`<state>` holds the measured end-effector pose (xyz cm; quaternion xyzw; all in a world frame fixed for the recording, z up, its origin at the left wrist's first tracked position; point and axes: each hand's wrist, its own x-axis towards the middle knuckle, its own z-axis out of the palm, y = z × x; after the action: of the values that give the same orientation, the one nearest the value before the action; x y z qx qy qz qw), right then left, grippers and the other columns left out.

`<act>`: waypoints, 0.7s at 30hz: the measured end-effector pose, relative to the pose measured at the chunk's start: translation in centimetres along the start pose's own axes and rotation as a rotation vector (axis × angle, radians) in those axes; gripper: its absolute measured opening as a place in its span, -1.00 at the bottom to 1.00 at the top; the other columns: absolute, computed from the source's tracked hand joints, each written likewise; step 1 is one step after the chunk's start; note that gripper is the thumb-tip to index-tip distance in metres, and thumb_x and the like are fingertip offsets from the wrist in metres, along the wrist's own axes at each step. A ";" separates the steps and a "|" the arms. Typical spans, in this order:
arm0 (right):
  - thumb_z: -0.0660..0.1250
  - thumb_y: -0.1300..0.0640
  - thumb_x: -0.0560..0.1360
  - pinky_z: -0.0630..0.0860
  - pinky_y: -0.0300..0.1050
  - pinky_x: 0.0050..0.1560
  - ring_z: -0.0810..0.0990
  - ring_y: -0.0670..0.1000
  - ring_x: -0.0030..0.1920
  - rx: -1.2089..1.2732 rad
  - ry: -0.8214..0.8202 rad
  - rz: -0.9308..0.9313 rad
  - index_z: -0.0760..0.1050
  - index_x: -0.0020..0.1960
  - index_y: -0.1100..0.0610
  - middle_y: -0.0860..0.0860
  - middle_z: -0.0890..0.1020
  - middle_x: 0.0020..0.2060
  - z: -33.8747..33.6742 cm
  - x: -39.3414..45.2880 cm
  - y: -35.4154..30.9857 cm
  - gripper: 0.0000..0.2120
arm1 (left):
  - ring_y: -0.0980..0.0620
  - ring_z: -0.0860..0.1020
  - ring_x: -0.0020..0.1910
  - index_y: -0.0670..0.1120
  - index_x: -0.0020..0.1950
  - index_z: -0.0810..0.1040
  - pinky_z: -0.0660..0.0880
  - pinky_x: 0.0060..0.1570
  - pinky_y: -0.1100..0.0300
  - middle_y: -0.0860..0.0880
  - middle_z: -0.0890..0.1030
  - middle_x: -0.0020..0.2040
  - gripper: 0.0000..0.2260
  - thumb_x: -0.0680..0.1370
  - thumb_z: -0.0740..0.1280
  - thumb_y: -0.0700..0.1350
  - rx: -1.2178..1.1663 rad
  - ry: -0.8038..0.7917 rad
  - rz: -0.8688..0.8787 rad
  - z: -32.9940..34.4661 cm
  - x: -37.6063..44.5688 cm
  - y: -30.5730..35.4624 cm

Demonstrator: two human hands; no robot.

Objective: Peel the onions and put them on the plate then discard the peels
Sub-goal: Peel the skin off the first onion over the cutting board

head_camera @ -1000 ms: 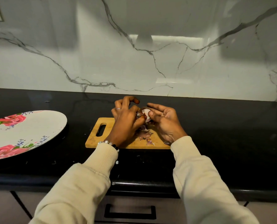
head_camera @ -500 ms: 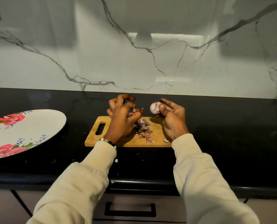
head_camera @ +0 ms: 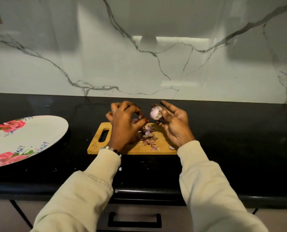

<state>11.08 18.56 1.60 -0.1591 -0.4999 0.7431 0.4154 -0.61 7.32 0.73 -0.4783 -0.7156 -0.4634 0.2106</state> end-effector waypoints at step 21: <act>0.16 0.41 0.59 0.63 0.03 0.03 0.67 0.11 0.10 0.007 -0.248 -0.009 0.25 0.51 0.23 0.12 0.69 0.08 0.0 -0.3 0.1 -0.50 | 0.06 0.33 0.12 0.03 0.05 0.70 0.18 -0.01 0.05 0.08 0.62 0.01 -0.73 0.44 0.38 0.12 -0.059 0.078 0.058 0.1 0.1 -0.3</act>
<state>11.23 18.29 1.46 -0.0623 -0.5457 0.7568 0.3543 -0.90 7.37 0.61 -0.4866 -0.6787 -0.4961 0.2376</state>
